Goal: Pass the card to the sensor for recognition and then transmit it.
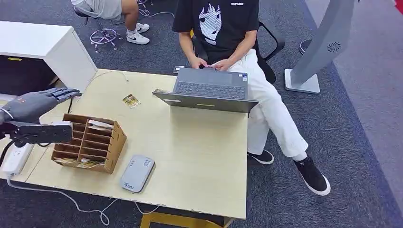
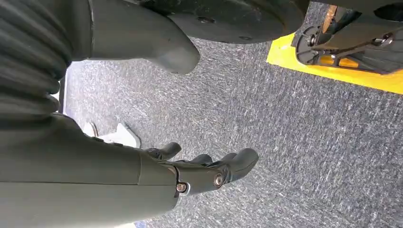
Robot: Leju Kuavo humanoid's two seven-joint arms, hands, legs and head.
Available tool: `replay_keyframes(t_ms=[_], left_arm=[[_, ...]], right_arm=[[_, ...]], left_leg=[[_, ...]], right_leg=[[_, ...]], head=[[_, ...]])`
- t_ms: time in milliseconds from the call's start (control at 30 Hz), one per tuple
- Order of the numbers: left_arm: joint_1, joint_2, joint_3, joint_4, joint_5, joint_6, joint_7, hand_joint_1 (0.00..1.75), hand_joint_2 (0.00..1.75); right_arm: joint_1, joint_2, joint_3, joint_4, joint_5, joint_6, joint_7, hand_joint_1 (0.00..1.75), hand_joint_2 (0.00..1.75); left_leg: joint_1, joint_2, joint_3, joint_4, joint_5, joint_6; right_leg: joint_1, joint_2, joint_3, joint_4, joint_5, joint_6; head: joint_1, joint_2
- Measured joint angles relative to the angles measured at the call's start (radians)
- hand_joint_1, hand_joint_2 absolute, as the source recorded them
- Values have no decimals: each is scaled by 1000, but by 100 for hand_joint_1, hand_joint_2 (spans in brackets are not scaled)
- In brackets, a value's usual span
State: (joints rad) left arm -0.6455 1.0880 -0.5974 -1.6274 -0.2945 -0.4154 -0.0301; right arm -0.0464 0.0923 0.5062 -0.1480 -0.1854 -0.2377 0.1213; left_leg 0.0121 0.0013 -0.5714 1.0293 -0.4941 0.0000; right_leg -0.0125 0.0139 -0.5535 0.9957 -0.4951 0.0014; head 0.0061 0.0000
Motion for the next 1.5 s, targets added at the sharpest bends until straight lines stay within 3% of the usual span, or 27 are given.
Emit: replay_keyframes(t_ms=[300, 567, 1300, 1500], left_arm=[[0, -3, -10, 7, -12, 7, 1, 0, 175], [45, -44, -37, 100, -96, 85, 8, 0, 175], [73, -79, -40, 152, -108, 99, 4, 0, 175], [72, -140, -40, 201, -174, 113, -21, 0, 175]], right_arm=[[0, 0, 0, 0, 0, 0, 0, 0, 175], [0, 0, 0, 0, 0, 0, 2, 0, 175], [0, 0, 0, 0, 0, 0, 2, 0, 175], [0, 0, 0, 0, -3, 0, -2, 0, 175]], left_leg=[[0, 0, 0, 0, 0, 0], [0, 0, 0, 0, 0, 0], [0, 0, 0, 0, 0, 0], [0, 0, 0, 0, 0, 0]], right_leg=[[0, 0, 0, 0, 0, 0], [0, 0, 0, 0, 0, 0], [0, 0, 0, 0, 0, 0], [0, 0, 0, 0, 0, 0]], head=[[0, 0], [0, 0], [0, 0], [0, 0]])
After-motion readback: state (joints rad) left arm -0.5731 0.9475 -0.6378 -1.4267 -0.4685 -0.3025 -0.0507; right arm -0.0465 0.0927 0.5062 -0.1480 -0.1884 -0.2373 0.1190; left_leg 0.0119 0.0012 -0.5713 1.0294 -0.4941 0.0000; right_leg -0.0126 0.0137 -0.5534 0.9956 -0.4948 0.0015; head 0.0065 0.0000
